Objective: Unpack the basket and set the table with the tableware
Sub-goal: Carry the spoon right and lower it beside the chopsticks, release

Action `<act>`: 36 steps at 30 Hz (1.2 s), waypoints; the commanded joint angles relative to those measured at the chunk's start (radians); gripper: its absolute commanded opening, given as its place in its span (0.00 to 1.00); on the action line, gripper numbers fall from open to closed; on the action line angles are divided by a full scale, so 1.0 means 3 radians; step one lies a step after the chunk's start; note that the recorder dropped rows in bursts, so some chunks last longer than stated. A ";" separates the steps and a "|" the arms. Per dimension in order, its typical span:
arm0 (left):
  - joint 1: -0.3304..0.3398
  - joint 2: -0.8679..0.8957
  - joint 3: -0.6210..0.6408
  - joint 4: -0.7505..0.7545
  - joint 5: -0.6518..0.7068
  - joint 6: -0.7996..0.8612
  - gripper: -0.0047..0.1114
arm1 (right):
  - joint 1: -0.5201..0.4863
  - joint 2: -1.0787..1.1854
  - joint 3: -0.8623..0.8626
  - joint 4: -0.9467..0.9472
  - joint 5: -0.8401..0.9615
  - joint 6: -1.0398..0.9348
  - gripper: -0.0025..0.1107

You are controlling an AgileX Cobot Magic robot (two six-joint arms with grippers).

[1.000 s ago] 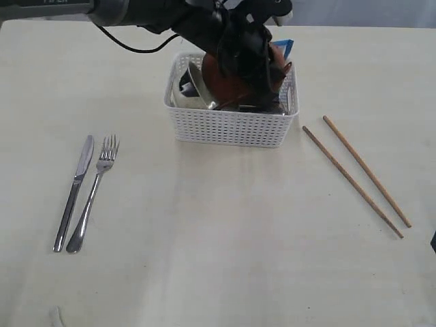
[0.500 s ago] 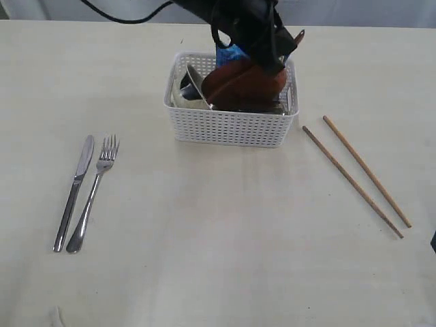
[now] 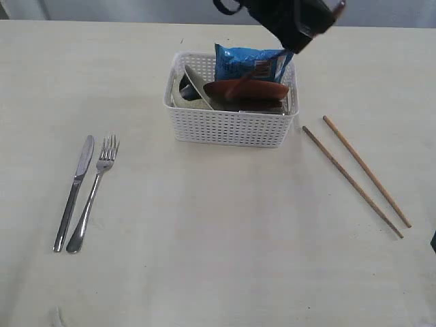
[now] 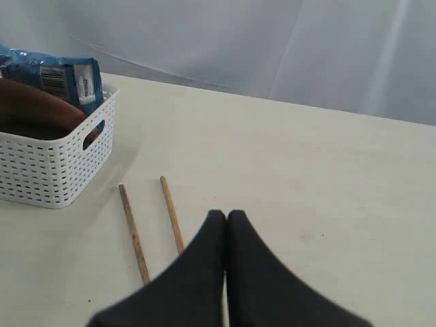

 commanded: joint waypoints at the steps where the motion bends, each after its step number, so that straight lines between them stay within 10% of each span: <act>1: -0.0322 -0.0015 0.0059 -0.0076 0.0088 -0.0101 0.04 | -0.0025 -0.0019 0.0010 -0.0020 -0.0010 -0.0003 0.02; 9: -0.0810 0.0328 0.0059 -0.0135 -0.0801 -0.0754 0.04 | -0.0025 -0.0019 0.0010 -0.0020 -0.0010 -0.0003 0.02; 31: -0.0872 0.1124 0.0053 -0.0250 -0.2101 -0.1154 0.05 | -0.0025 -0.0019 0.0010 -0.0020 -0.0010 -0.0003 0.02; 36: -0.0872 0.1173 0.0053 -0.0250 -0.2001 -0.1118 0.35 | -0.0025 -0.0019 0.0010 -0.0020 -0.0010 -0.0003 0.02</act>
